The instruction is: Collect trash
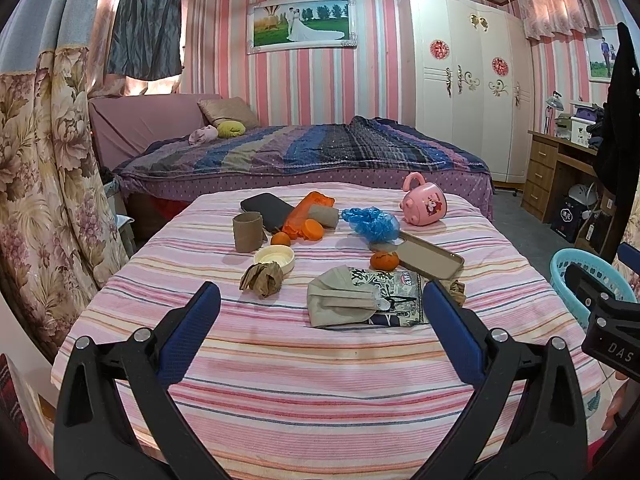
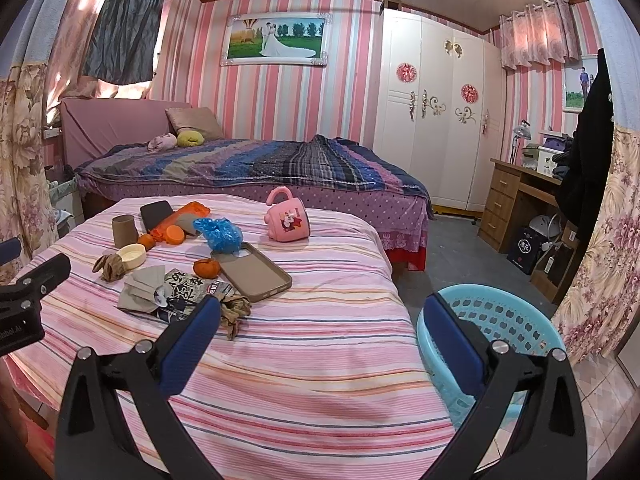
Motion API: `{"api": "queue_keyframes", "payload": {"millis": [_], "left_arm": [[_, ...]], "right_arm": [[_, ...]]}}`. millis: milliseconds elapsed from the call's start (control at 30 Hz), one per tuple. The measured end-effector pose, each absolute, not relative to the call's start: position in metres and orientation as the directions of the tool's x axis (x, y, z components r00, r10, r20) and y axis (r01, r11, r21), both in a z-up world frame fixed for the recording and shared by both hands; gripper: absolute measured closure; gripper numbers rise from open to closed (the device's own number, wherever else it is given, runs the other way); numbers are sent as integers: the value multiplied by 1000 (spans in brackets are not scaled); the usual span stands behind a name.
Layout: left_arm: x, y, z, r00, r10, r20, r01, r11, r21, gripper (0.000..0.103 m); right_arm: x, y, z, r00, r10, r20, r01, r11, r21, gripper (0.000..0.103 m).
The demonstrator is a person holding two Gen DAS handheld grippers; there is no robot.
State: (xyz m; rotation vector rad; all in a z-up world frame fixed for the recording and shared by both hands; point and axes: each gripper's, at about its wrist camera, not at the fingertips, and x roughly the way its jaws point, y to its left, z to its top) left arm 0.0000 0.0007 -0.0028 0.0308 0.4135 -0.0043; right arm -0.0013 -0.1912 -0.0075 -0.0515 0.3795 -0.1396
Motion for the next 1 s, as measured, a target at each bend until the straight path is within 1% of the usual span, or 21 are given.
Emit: {"api": "queue_keyframes", "payload": {"millis": [1000], "left_arm": [[0, 1, -4, 915, 4, -404, 10, 999, 32, 5]], "right_arm": [[0, -196, -8, 915, -153, -373, 136, 988, -71, 4]]}}
